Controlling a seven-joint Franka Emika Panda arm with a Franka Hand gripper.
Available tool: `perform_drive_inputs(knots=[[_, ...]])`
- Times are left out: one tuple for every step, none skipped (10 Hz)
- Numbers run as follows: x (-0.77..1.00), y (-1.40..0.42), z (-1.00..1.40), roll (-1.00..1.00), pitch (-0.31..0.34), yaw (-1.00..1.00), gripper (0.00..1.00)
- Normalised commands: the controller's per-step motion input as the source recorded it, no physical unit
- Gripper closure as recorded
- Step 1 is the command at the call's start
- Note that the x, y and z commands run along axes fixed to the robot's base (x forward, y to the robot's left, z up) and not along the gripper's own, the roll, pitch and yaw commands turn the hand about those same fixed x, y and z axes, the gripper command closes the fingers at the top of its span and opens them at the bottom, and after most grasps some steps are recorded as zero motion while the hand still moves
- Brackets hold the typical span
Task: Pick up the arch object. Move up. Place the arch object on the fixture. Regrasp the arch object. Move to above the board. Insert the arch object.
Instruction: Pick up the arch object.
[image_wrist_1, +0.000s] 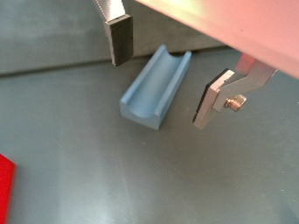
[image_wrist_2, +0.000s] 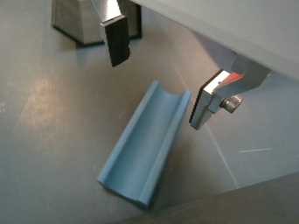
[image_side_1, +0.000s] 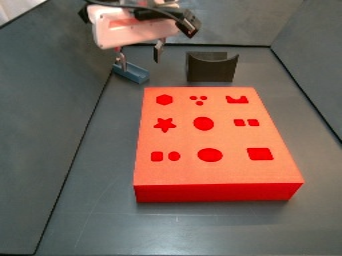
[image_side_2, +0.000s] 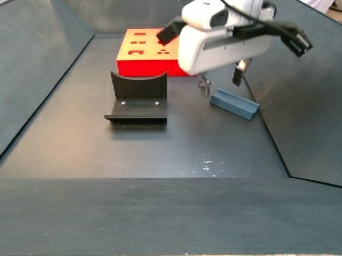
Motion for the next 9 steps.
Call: perform_drive_inputs(knots=[[-0.07,0.0,-0.77,0.0,-0.229,0.29,0.0],[-0.07,0.0,-0.67,0.0,-0.211,0.28,0.0],[-0.04,0.0,-0.4,0.0,-0.151,0.25,0.0],[0.0,0.0,-0.32,-0.04,-0.103,0.2,0.0],[-0.05,0.0,-0.24,-0.07,-0.106,0.07,0.0],[0.0,0.0,-0.13,-0.06,-0.067,0.0,0.0],[0.0,0.0,0.0,0.01,0.0,0.0,0.0],[0.0,0.0,0.0,0.0,0.0,0.0,1.0],[0.0,0.0,0.0,0.0,0.0,0.0,1.0]])
